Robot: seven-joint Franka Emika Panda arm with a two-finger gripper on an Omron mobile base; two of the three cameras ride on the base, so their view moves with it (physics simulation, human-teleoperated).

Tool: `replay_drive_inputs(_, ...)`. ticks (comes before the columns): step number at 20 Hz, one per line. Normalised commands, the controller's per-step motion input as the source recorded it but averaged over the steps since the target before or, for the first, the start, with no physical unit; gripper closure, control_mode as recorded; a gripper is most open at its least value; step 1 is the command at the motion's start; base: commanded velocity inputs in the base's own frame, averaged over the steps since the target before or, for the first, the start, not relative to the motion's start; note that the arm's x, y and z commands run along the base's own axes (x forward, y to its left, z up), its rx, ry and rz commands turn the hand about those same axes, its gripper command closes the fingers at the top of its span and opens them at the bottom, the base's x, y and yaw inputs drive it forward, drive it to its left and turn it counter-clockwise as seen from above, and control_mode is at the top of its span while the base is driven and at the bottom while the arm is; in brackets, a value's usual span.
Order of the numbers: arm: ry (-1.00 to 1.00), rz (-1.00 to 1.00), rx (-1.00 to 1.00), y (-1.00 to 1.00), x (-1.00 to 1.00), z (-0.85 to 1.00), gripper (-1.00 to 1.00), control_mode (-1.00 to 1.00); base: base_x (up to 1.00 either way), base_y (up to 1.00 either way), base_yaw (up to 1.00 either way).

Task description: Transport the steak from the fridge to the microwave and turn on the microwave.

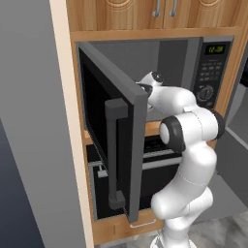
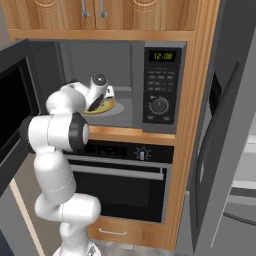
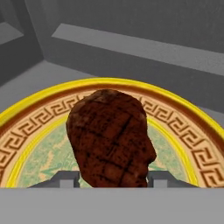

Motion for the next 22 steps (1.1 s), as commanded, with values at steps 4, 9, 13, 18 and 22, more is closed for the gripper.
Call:
replay_drive_inputs(4,0.06,0.0,0.0,0.04,0.05,-0.24,1.0,-1.0,0.0,0.0,0.0)
replay_drive_inputs(9,0.02,0.0,0.0,0.0,-0.1,-0.22,-1.0,-1.0,0.0,0.0,0.0)
replay_drive_inputs(13,0.0,0.0,0.0,0.0,-0.21,-0.1,-1.0,-1.0,0.0,0.0,0.0)
replay_drive_inputs(18,-0.11,0.0,0.0,-0.07,-0.23,0.02,-1.0,-1.0,0.0,0.0,0.0)
replay_drive_inputs(22,-0.13,-0.01,0.0,-0.11,-0.32,0.06,-1.0,-1.0,0.0,0.0,0.0)
